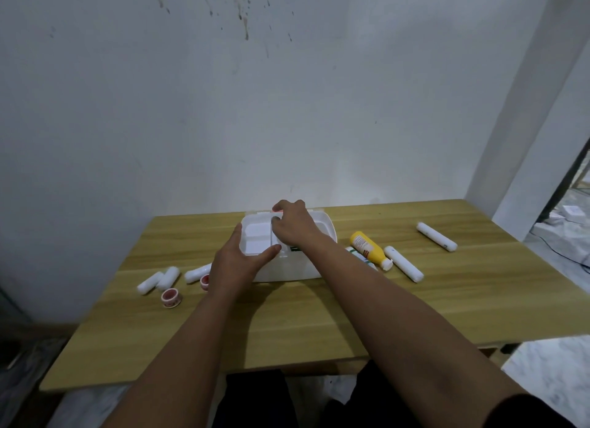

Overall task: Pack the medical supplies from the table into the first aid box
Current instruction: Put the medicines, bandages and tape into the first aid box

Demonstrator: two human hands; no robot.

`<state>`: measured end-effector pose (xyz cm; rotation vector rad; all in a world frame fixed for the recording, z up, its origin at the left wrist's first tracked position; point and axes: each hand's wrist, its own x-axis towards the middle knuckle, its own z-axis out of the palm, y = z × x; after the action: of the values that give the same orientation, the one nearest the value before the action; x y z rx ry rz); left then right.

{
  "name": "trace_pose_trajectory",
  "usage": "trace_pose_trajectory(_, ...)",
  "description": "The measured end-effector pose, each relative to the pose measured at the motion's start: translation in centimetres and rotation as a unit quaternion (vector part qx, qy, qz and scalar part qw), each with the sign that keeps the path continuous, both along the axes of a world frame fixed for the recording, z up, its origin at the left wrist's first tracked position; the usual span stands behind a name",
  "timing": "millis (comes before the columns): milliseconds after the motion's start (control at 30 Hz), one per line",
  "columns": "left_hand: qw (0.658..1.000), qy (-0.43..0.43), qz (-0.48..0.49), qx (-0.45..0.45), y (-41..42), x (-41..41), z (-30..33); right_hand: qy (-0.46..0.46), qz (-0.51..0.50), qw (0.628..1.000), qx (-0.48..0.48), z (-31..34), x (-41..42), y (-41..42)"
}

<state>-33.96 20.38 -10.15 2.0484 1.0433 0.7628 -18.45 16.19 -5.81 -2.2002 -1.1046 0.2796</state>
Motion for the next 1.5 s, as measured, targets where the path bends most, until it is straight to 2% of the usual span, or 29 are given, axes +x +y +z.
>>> trace_pose_trajectory(367, 1.0, -0.002, -0.002, -0.002, 0.3, 0.1, -0.5, 0.012, 0.044, 0.999, -0.011, 1.0, 0.3, -0.7)
trace_pose_trajectory(567, 1.0, -0.005, -0.013, -0.017, 0.9, 0.2, -0.8, -0.025, 0.021, 0.998, 0.044, 3.0, 2.8, -5.1)
trace_pose_trajectory(700, 0.999, -0.007, -0.031, -0.036, 0.9, 0.2, -0.3, -0.043, 0.007, 0.998, 0.04, 4.3, 4.4, -8.7)
trace_pose_trajectory(800, 0.998, 0.006, -0.041, -0.037, 1.0, 0.2, 0.3, -0.078, 0.006, 0.997, -0.006, 4.8, 5.0, -11.1)
trace_pose_trajectory(900, 0.998, 0.005, -0.047, -0.041, 1.0, 0.1, 0.5, -0.135, 0.009, 0.984, -0.114, 4.9, 4.8, -13.0)
trace_pose_trajectory(1033, 0.998, 0.007, -0.047, -0.031, 0.8, -0.1, 0.7, -0.18, 0.013, 0.949, -0.26, 4.6, 2.9, -15.2)
trace_pose_trajectory(1133, 0.998, 0.009, -0.048, -0.025, 0.5, -0.2, 0.9, -0.239, 0.026, 0.904, -0.353, 3.6, 1.1, -16.2)
trace_pose_trajectory(1233, 0.999, 0.013, -0.046, -0.027, 0.5, -0.3, 1.0, -0.26, 0.031, 0.886, -0.383, 2.0, -0.3, -16.5)
trace_pose_trajectory(1367, 0.998, 0.012, -0.045, -0.031, 0.4, -0.3, 1.2, -0.248, 0.023, 0.889, -0.384, 2.3, -0.7, -16.3)
trace_pose_trajectory(1500, 0.998, 0.014, -0.045, -0.036, 0.3, -0.6, 1.1, -0.169, 0.019, 0.91, -0.378, 6.8, 1.1, -15.7)
